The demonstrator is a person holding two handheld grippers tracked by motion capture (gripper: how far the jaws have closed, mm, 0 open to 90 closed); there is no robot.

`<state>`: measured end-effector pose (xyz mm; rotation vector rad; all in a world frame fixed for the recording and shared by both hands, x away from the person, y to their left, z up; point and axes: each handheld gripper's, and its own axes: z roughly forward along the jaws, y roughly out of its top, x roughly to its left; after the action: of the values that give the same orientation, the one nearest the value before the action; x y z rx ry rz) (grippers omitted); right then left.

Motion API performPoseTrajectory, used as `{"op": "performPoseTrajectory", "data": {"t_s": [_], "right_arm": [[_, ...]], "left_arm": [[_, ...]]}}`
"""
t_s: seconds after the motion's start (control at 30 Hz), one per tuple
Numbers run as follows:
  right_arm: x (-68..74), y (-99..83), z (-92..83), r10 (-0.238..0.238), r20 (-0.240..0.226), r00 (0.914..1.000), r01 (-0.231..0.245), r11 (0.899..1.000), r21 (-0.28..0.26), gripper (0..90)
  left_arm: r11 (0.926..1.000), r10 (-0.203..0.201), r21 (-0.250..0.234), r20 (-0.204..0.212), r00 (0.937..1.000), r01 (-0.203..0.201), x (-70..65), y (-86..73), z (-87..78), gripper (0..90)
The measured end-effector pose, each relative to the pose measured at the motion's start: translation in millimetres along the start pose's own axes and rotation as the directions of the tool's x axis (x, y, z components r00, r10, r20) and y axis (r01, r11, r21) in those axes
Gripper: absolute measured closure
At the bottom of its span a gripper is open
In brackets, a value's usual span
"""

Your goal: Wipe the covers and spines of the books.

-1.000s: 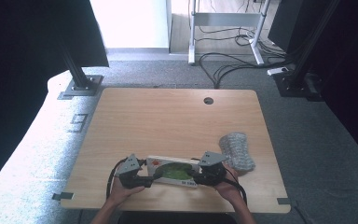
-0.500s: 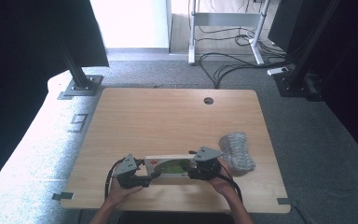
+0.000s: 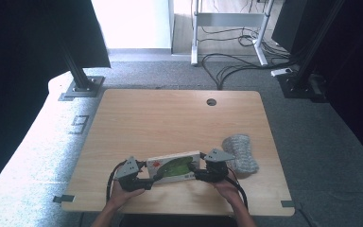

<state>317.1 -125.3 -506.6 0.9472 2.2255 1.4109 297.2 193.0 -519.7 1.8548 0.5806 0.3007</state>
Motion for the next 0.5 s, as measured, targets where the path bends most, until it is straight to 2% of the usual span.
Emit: {"op": "performPoseTrajectory", "data": {"t_s": [0.2, 0.33, 0.43, 0.5], "right_arm": [[-2.8, -4.4, 5.8, 0.029, 0.011, 0.9995, -0.029, 1.000, -0.001, 46.1], [-4.7, -1.8, 11.7, 0.049, -0.023, 0.9985, -0.049, 0.999, -0.017, 45.4], [-3.9, -1.5, 14.5, 0.049, -0.038, 0.9981, -0.050, 0.998, -0.030, 44.7], [-4.1, -2.3, 13.9, 0.046, -0.040, 0.9982, -0.047, 0.998, -0.032, 44.7]], "left_arm": [[1.0000, 0.008, 0.002, 0.020, 0.9998, -0.008, -2.8, -0.3, 1.8, 37.4], [0.9995, 0.032, 0.007, 0.025, 0.9992, -0.032, -10.6, 2.0, 4.9, 39.8], [0.9992, 0.031, 0.024, -0.008, 0.9995, -0.031, -11.6, 2.1, 5.3, 45.9], [0.9994, 0.013, 0.033, -0.006, 0.9999, -0.013, -9.7, 2.1, 4.4, 53.3]]}}
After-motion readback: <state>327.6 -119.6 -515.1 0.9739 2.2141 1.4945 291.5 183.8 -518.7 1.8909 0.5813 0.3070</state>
